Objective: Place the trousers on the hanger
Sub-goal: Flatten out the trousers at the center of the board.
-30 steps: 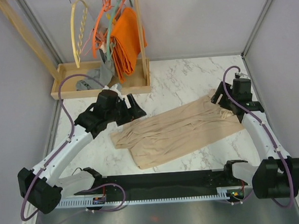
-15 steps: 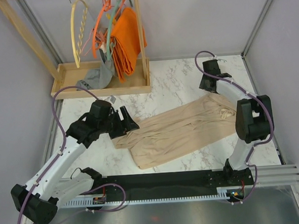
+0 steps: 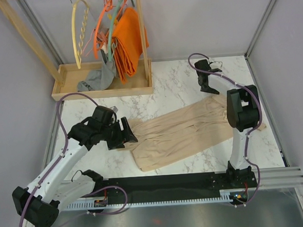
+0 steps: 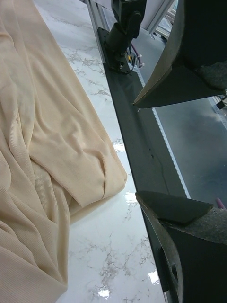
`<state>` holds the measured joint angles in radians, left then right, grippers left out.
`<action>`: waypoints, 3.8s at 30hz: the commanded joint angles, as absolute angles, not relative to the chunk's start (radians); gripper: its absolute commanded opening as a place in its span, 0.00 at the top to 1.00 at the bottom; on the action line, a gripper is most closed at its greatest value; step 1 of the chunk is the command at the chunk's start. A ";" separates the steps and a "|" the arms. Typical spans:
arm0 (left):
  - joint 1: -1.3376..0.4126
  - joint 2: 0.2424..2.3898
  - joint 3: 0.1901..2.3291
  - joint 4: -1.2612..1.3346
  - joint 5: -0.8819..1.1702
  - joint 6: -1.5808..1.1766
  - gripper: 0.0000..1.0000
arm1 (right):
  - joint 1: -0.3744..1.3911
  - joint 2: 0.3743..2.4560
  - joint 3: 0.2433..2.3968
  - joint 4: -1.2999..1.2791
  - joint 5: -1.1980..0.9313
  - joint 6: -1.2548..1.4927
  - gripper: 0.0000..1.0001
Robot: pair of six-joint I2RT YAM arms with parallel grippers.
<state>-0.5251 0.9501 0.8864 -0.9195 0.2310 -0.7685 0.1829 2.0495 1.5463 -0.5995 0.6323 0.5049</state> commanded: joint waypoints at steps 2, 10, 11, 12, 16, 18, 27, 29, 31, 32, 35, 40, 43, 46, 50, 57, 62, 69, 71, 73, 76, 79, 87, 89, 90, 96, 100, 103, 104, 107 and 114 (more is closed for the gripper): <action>-0.491 0.995 0.926 -0.977 0.252 -0.680 0.22 | 0.186 2.082 1.600 -0.664 0.681 0.532 0.41; -0.408 1.066 0.985 -0.989 0.255 -0.634 0.23 | 0.186 2.106 1.602 -0.710 0.684 0.548 0.50; -0.399 1.089 0.991 -1.000 0.253 -0.629 0.24 | 0.184 2.106 1.598 -0.713 0.689 0.543 0.53; -0.379 1.103 1.003 -1.006 0.246 -0.627 0.25 | 0.183 2.103 1.598 -0.713 0.693 0.538 0.56; -0.316 1.155 1.014 -1.014 0.236 -0.598 0.24 | 0.181 2.105 1.611 -0.713 0.709 0.505 0.71; -0.287 1.179 1.012 -1.017 0.227 -0.597 0.21 | 0.175 2.106 1.617 -0.715 0.701 0.494 0.82; -0.216 1.318 0.993 -0.930 0.288 -0.620 0.13 | 0.164 2.066 1.624 -0.748 0.640 0.437 1.00; -0.215 1.356 0.988 -0.888 0.307 -0.632 0.14 | 0.164 2.045 1.629 -0.773 0.641 0.428 1.00; -0.206 1.396 0.988 -0.867 0.304 -0.640 0.14 | 0.164 2.016 1.640 -0.805 0.640 0.426 1.00; -0.198 1.407 0.988 -0.862 0.299 -0.638 0.14 | 0.163 2.002 1.638 -0.822 0.643 0.428 1.00; -0.177 1.445 0.995 -0.839 0.296 -0.640 0.14 | 0.163 1.941 1.611 -0.841 0.653 0.434 1.00; -0.173 1.489 1.058 -0.802 0.299 -0.594 0.17 | 0.163 1.841 1.562 -0.870 0.695 0.423 1.00; -0.173 1.522 1.069 -0.810 0.310 -0.554 0.17 | 0.158 1.803 1.548 -0.890 0.693 0.416 1.00; -0.175 1.480 1.013 -0.821 0.258 -0.555 0.14 | 0.158 1.784 1.554 -0.896 0.666 0.413 1.00; -0.175 1.417 0.937 -0.808 0.206 -0.581 0.06 | 0.156 1.790 1.566 -0.896 0.663 0.400 1.00; -0.175 1.500 0.862 -0.716 0.278 -0.600 0.08 | 0.147 1.783 1.574 -0.896 0.627 0.400 1.00; -0.173 1.551 0.824 -0.677 0.314 -0.597 0.33 | 0.147 1.784 1.597 -0.900 0.609 0.400 1.00; -0.173 1.402 0.848 -0.735 0.261 -0.591 0.98 | 0.149 1.753 1.597 -0.914 0.577 0.410 1.00; -0.173 1.349 0.885 -0.776 0.204 -0.588 0.98 | 0.153 1.734 1.586 -0.920 0.566 0.414 1.00; -0.172 1.243 0.942 -0.865 0.145 -0.592 0.98 | 0.169 1.695 1.566 -0.923 0.535 0.414 1.00; -0.173 1.055 1.030 -0.993 0.003 -0.618 0.98 | 0.202 1.640 1.552 -0.946 0.505 0.428 1.00; -0.172 0.877 1.135 -1.092 -0.153 -0.655 0.98 | 0.225 1.588 1.554 -0.977 0.473 0.439 1.00; -0.173 0.940 1.138 -0.991 0.049 -0.698 0.98 | 0.235 1.539 1.579 -1.029 0.518 0.439 1.00; -0.189 1.088 1.085 -0.942 0.164 -0.687 0.98 | 0.235 1.543 1.572 -1.019 0.512 0.434 1.00; -0.198 1.129 1.074 -0.933 0.176 -0.683 0.98 | 0.235 1.549 1.566 -1.011 0.487 0.427 1.00; -0.212 1.311 1.006 -0.858 0.202 -0.687 0.65 | 0.253 1.632 1.552 -0.907 0.119 0.351 0.80; -0.212 1.287 1.019 -0.870 0.206 -0.661 0.29 | 0.327 1.741 1.597 -0.821 0.002 0.315 0.51; -0.210 1.221 1.034 -0.915 0.189 -0.637 0.03 | 0.399 1.842 1.641 -0.772 -0.035 0.322 0.41; -0.212 1.209 1.041 -0.939 0.178 -0.632 0.02 | 0.428 1.889 1.658 -0.759 -0.035 0.327 0.38; -0.212 1.145 1.065 -1.015 0.137 -0.621 0.03 | 0.475 1.965 1.704 -0.741 -0.006 0.333 0.38; -0.210 1.009 1.097 -1.124 0.052 -0.604 0.08 | 0.555 2.129 1.796 -0.742 0.230 0.337 0.51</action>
<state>-0.2100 1.0489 1.0500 -1.0412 0.1112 -0.6498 0.5549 2.1071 1.7416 -0.7662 0.0986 0.3370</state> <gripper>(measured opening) 0.923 0.509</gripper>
